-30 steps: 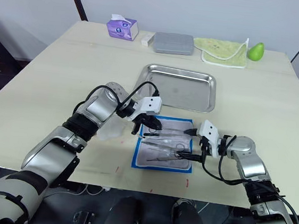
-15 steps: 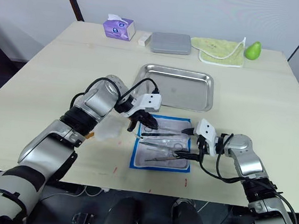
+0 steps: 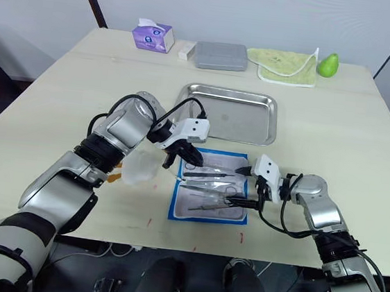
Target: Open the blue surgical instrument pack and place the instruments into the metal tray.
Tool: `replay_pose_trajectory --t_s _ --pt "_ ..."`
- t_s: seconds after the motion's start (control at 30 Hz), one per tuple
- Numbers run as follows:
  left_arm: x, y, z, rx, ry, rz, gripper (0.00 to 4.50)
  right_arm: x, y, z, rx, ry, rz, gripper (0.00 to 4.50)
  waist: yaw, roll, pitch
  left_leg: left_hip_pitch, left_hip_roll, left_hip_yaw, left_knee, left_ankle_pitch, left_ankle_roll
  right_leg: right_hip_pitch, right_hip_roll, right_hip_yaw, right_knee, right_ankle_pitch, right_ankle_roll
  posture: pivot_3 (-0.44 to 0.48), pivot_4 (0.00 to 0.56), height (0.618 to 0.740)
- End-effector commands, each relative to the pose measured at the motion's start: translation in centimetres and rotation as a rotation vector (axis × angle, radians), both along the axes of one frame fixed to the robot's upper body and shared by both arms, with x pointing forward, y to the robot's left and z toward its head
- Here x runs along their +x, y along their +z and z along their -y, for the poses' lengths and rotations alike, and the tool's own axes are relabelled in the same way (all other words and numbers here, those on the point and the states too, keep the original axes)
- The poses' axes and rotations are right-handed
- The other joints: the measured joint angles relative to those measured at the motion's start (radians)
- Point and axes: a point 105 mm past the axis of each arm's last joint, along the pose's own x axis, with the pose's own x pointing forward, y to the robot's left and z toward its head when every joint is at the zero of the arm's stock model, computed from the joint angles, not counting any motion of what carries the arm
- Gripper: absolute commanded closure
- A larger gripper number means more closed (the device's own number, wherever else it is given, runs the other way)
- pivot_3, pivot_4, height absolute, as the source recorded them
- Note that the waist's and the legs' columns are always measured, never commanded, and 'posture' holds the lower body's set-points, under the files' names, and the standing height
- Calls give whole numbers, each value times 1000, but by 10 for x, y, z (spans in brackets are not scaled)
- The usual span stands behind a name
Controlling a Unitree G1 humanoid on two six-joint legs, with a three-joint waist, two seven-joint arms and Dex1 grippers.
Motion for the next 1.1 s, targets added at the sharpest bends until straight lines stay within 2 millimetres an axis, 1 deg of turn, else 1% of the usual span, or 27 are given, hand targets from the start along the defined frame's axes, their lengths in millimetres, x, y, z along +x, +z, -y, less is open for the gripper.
replay_pose_trajectory --t_s 0.03,0.2,0.33,0.5,0.63,0.7,0.77,0.83,0.97,1.03,1.1 --pt "2 28 1 -21 -35 68 4470 -26 -66 11 -187 -20 -237 0 -3 0 0 0 0 0 0 0 0 0 0 0 0 0 0 0 150 740" --pt "0 32 -17 -11 -1 64 4470 -26 -67 12 -189 -19 -240 0 -7 0 0 0 0 -1 -1 0 0 0 0 0 0 0 -1 0 150 740" --pt "-8 35 -40 12 23 49 4470 -26 -67 14 -190 -19 -241 0 -9 0 0 1 0 -1 -1 0 0 0 1 0 1 -1 -1 0 150 740" --pt "-14 41 -68 39 72 69 4470 -28 -67 16 -191 -15 -244 0 -6 0 0 1 0 -1 -1 0 0 0 0 0 1 -1 -1 0 150 740" --pt "-24 47 -85 32 115 67 4470 -28 -67 18 -191 -15 -247 0 -4 0 -1 1 0 0 -1 0 0 0 0 0 1 -1 -1 0 150 740" --pt "-31 52 -94 -1 149 67 4470 -29 -67 20 -193 -12 -248 0 -4 0 -1 1 0 0 -1 0 0 0 0 0 1 -1 -1 0 150 740" --pt "-37 64 -96 -108 198 95 4470 -28 -65 21 -193 -9 -247 0 -1 -1 -1 1 0 0 -1 0 0 0 0 0 1 -1 -1 0 150 740" --pt "-38 72 -93 -230 315 118 4470 -27 -63 23 -194 -2 -246 0 0 -1 -2 1 1 0 -1 0 0 0 -1 0 1 -1 -2 0 150 740" --pt "-41 75 -83 -388 505 115 4470 -25 -59 23 -186 7 -238 0 15 -6 -5 2 0 1 -1 0 0 1 -2 0 0 -1 -1 0 150 740" --pt "-38 79 -76 -469 591 144 4470 -24 -56 23 -177 15 -227 0 18 -7 -5 2 0 1 -1 0 0 1 -2 0 0 -1 -1 0 150 740" --pt "-28 79 -72 -527 715 179 4470 -23 -53 22 -162 19 -219 0 20 -9 -7 2 0 0 -1 0 0 1 -2 -1 0 -1 -1 0 150 740"
